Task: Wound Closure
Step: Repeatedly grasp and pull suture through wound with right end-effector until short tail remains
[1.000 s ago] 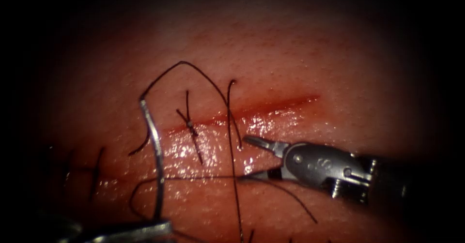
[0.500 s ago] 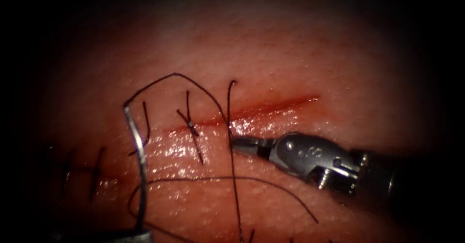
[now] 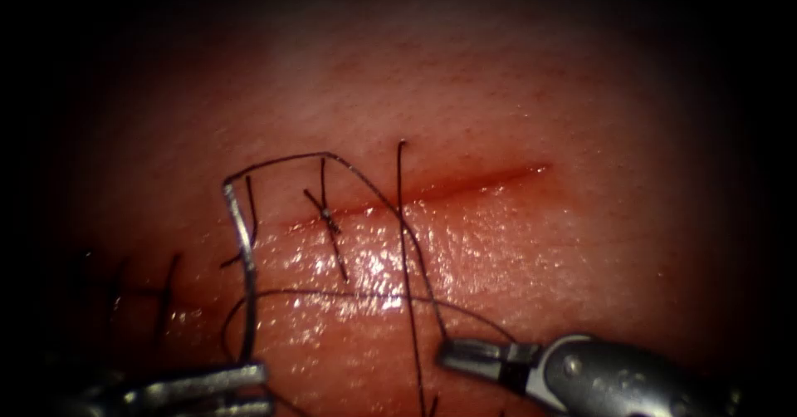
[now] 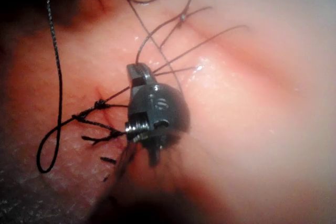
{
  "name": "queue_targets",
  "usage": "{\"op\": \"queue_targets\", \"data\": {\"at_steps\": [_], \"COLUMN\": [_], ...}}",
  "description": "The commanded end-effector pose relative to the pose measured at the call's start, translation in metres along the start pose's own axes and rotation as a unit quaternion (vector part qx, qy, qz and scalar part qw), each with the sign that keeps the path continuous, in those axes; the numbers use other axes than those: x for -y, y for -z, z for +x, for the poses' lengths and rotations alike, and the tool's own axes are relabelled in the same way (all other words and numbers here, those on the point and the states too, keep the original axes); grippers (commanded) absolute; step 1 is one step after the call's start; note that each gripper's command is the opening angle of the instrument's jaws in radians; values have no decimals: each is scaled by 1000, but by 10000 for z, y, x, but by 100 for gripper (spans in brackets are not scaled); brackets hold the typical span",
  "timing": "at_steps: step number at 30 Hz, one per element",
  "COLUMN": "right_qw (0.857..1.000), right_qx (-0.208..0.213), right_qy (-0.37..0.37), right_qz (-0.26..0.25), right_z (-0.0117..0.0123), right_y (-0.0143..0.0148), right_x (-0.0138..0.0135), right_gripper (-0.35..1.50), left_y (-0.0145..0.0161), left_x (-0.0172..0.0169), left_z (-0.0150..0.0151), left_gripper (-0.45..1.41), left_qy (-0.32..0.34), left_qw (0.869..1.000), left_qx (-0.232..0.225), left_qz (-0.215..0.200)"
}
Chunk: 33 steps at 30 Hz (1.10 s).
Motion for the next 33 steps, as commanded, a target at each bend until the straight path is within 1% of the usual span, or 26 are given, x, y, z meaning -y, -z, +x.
{"op": "queue_targets", "data": {"at_steps": [1,2,5,7,8,10,11,12,13,14,15,16,17,18,19,20,21,24,27,30,33], "right_qw": [1000,1000,999,999,998,996,994,991,989,986,985,982,981,977,977,977,978,979,979,980,978], "right_qx": [3,9,8,6,5,-6,-11,-18,-23,-30,-41,-61,-70,-80,-80,-80,-80,-76,-72,-71,-71], "right_qy": [6,13,15,17,29,57,80,110,129,147,153,165,171,186,186,185,183,180,183,183,191], "right_qz": [6,14,31,41,50,69,75,76,75,73,70,67,65,64,64,66,66,56,47,41,34], "right_z": [7,12,19,23,27,32,35,39,41,44,47,52,54,58,58,58,58,56,54,48,41], "right_y": [-3,3,6,5,3,0,-2,-4,-6,-6,-6,-2,0,11,11,14,18,25,21,9,-11], "right_x": [25,46,75,89,96,101,101,98,95,90,82,67,60,39,39,33,27,0,-19,-42,-65], "right_gripper": [-35,-35,-35,-35,-35,-35,-27,34,71,98,109,128,133,130,130,123,121,106,101,89,89], "left_y": [-4,-1,3,5,6,8,10,13,15,19,24,35,41,66,66,73,79,103,109,109,107], "left_x": [2,2,3,5,6,8,9,12,14,16,20,27,31,47,47,52,56,70,74,74,74], "left_z": [-4,-4,-6,-8,-10,-12,-13,-15,-16,-17,-19,-21,-21,-23,-23,-23,-24,-27,-28,-29,-30], "left_gripper": [-45,-45,-45,-45,-45,-45,-45,-45,-45,-45,-45,-45,-45,-45,-45,-45,-45,-45,-45,-45,-45], "left_qy": [2,5,11,12,15,18,19,20,20,24,26,29,31,41,41,44,43,39,39,39,38], "left_qw": [1000,1000,1000,1000,1000,1000,999,999,999,999,999,998,998,996,996,995,994,991,990,989,988], "left_qx": [2,8,15,19,20,23,25,29,33,37,43,46,47,60,60,62,64,74,80,86,90], "left_qz": [1,1,0,2,3,4,5,6,8,9,9,16,23,56,56,66,75,105,113,116,119]}}
